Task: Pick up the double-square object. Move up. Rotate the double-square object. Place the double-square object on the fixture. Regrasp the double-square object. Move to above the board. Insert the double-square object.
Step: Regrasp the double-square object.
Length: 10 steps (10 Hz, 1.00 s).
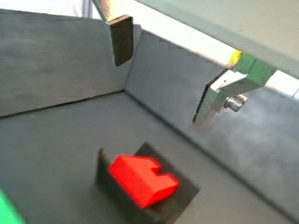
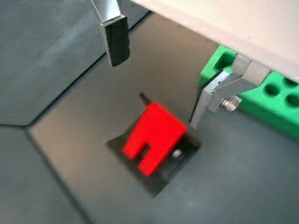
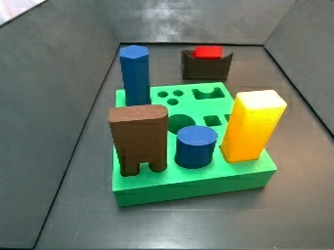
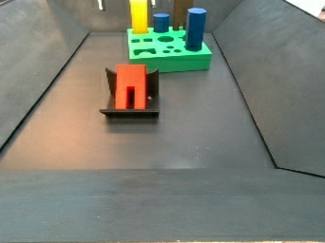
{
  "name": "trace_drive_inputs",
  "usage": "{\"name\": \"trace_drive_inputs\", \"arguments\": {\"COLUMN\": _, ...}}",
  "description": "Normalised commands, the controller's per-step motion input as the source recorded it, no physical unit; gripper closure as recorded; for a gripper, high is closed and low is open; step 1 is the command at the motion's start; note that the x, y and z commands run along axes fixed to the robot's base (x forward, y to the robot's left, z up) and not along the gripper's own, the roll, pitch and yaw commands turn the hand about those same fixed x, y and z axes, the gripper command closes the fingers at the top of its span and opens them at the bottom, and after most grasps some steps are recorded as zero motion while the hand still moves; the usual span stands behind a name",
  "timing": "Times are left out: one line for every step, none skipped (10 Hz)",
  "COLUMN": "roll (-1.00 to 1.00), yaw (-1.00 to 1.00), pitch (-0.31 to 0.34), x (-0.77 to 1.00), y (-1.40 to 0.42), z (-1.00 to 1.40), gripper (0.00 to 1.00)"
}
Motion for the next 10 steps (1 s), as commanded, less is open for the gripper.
{"name": "trace_drive_inputs", "arguments": {"roll": 1.0, "yaw": 0.04, "pitch": 0.044, "x": 0.04, "y": -0.03, "z": 0.0, "gripper": 0.0}}
{"name": "trace_drive_inputs", "arguments": {"roll": 1.0, "yaw": 0.05, "pitch": 0.066, "x": 0.06, "y": -0.03, "z": -0.01, "gripper": 0.0}}
{"name": "trace_drive_inputs", "arguments": {"roll": 1.0, "yaw": 0.05, "pitch": 0.08, "x": 0.07, "y": -0.03, "z": -0.01, "gripper": 0.0}}
{"name": "trace_drive_inputs", "arguments": {"roll": 1.0, "yaw": 0.07, "pitch": 0.117, "x": 0.09, "y": -0.03, "z": -0.01, "gripper": 0.0}}
{"name": "trace_drive_inputs", "arguments": {"roll": 1.0, "yaw": 0.1, "pitch": 0.147, "x": 0.1, "y": -0.04, "z": -0.01, "gripper": 0.0}}
{"name": "trace_drive_inputs", "arguments": {"roll": 0.81, "yaw": 0.12, "pitch": 0.16, "x": 0.1, "y": -0.04, "z": -0.02, "gripper": 0.0}}
{"name": "trace_drive_inputs", "arguments": {"roll": 0.62, "yaw": 0.14, "pitch": 0.148, "x": 0.1, "y": -0.04, "z": -0.01, "gripper": 0.0}}
{"name": "trace_drive_inputs", "arguments": {"roll": 0.42, "yaw": 0.16, "pitch": 0.133, "x": 0.1, "y": -0.04, "z": -0.02, "gripper": 0.0}}
{"name": "trace_drive_inputs", "arguments": {"roll": 0.25, "yaw": 0.17, "pitch": 0.102, "x": 0.09, "y": -0.03, "z": 0.0, "gripper": 0.0}}
{"name": "trace_drive_inputs", "arguments": {"roll": 0.27, "yaw": 0.25, "pitch": 0.064, "x": 0.03, "y": 0.08, "z": -1.0, "gripper": 0.0}}
